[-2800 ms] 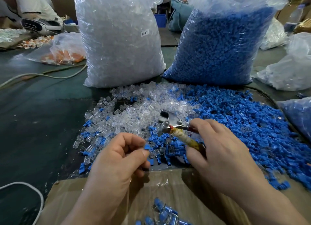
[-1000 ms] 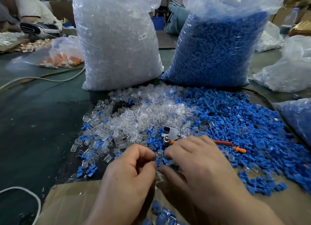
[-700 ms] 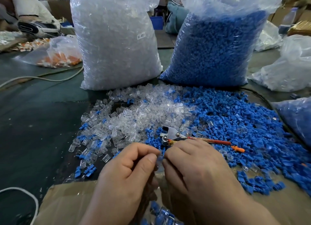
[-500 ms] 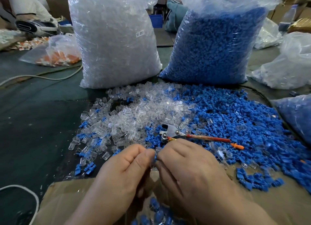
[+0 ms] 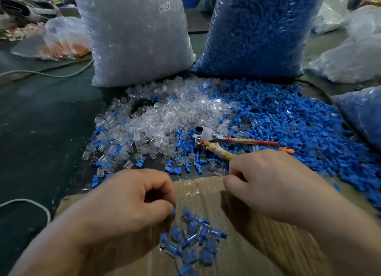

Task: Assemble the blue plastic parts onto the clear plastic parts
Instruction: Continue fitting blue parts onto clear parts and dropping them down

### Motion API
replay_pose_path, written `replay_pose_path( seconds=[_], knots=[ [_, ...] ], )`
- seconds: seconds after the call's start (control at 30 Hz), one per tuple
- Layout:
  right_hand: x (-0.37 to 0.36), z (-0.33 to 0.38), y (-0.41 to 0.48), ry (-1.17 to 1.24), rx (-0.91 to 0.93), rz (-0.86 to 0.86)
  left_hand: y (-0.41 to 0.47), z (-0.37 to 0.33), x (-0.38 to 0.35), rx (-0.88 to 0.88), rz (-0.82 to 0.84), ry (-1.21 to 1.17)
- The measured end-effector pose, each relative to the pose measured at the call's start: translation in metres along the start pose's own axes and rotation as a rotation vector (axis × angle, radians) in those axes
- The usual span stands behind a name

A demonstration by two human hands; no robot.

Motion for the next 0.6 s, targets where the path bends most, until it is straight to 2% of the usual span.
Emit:
replay_pose_path(
  seconds=[0.2,0.33,0.37,0.47,0.5,0.6],
  knots=[
    [-0.012,-0.002,0.004,-0.075,-0.025,0.082,0.001,-0.007,-0.008,-0.038,0.125,0.101],
    [-0.021,0.001,0.015,-0.054,-0.039,-0.014,-0.004,-0.01,-0.008,-0.018,0.152,0.085],
    [-0.024,0.005,0.017,-0.047,-0.032,-0.055,-0.005,-0.008,-0.006,0.002,0.078,0.07],
    [-0.033,0.017,0.024,-0.03,0.024,-0.168,-0.002,0.003,0.004,0.134,-0.345,0.172],
    [-0.034,0.02,0.028,-0.033,0.035,-0.187,0.002,0.006,0.005,0.185,-0.44,0.225],
    [-0.034,0.022,0.038,-0.073,0.025,-0.247,0.012,0.009,-0.001,0.255,-0.521,0.295]
  ],
)
Point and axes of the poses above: each hand's wrist, its own y-axis towards the middle knuckle, its own x-axis out of the back of the hand, z = x × y, the point moved 3 cm from there along y, towards the middle knuckle, and after that the axes turned 9 degrees about z, right-handed, at the moved point
